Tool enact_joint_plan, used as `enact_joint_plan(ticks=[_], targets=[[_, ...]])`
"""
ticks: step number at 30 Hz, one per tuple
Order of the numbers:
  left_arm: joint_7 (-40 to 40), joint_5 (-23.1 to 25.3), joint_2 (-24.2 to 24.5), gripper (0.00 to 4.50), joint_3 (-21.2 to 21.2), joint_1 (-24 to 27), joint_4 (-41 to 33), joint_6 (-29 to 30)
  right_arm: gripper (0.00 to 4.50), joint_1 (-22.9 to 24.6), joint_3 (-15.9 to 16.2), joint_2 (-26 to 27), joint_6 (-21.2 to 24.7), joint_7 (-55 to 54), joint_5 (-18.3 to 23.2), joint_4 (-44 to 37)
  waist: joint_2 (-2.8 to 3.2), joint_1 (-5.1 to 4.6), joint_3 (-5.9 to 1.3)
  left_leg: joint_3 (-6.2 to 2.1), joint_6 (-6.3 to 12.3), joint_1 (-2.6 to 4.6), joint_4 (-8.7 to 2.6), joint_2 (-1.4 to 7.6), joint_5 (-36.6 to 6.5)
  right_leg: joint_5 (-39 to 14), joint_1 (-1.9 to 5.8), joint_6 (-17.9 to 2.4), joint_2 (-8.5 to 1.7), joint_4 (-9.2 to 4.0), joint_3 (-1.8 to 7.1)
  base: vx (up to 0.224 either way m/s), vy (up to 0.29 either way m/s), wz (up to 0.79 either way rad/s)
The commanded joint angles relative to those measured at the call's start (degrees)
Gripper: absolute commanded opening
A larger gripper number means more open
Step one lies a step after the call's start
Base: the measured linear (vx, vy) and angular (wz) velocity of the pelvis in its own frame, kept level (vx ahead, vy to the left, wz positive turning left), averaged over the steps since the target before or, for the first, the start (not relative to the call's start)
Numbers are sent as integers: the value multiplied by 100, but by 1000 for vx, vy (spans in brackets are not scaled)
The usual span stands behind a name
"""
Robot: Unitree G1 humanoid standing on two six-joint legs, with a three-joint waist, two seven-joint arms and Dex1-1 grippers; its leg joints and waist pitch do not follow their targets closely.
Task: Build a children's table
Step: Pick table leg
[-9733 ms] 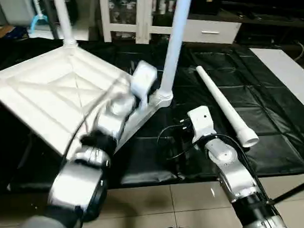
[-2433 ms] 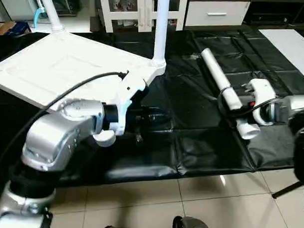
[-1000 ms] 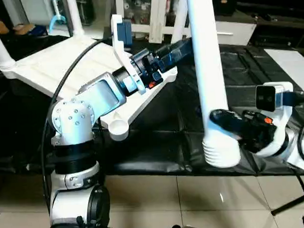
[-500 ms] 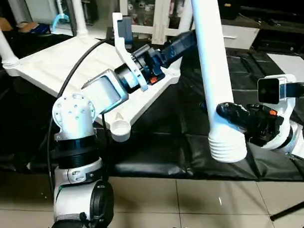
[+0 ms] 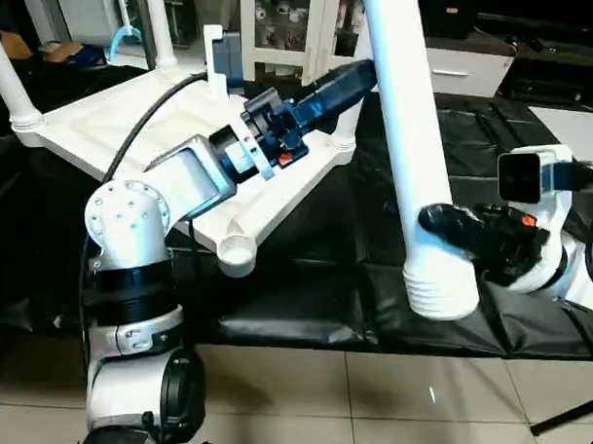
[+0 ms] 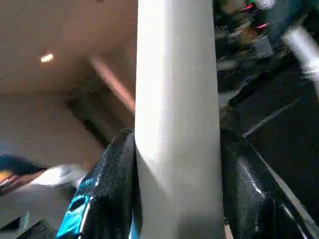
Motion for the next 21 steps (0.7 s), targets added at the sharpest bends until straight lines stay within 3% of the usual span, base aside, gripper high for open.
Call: enact_joint_plan(ticks=[1,3,4,6,10,14,18,21], targets=[[-313,123,48,450,-262,-133,-33,-49,186,-47,-77,-67,12,-132,-63,2,57,1,-481,71,-117,87,-442,-64,-1203,-2349,340,-647,-121,-455,64,0,0,0],[-370,123,50,450,-249,-113,-31,-89,186,-42,-56,-81,5,-121,-77,-4,57,-9,-480,63,-118,71,-443,-64,-1256,-2403,349,-595,-122,-456,60,0,0,0],[-317,-166,-54,450,-7,-166,4,27,186,36,58,-120,2,-95,-184,-62,55,-11,-483,63,-118,70,-441,-62,-1268,-2407,351,-598,-124,-451,59,0,0,0],[-298,-332,-91,450,91,-194,18,93,186,71,107,-135,-3,-80,-231,-85,51,-11,-477,63,-117,59,-438,-66,-1278,-2440,354,-631,-124,-455,56,0,0,0],[-225,-672,-177,450,144,-320,30,249,186,353,712,-395,-158,208,-765,-369,39,-2,-473,60,-76,59,-437,-65,-1314,-2594,355,-482,-114,-479,50,0,0,0],[-369,-478,-169,450,-181,-226,-23,210,186,500,1215,-611,-331,361,-1168,-567,42,-13,-473,49,-49,58,-443,-52,-1319,-2592,342,-473,-117,-480,52,0,0,0],[-372,-218,-119,450,-372,-129,-37,186,186,481,1280,-641,-416,388,-1288,-526,55,-18,-469,48,-42,60,-438,-55,-1372,-2693,328,-448,-117,-488,50,0,0,0],[-164,-321,-171,415,-186,-189,101,205,186,450,1246,-616,-538,367,-1352,-448,54,-33,-462,47,-43,58,-436,-59,-1449,-2738,325,-466,-115,-504,39,0,0,0]])
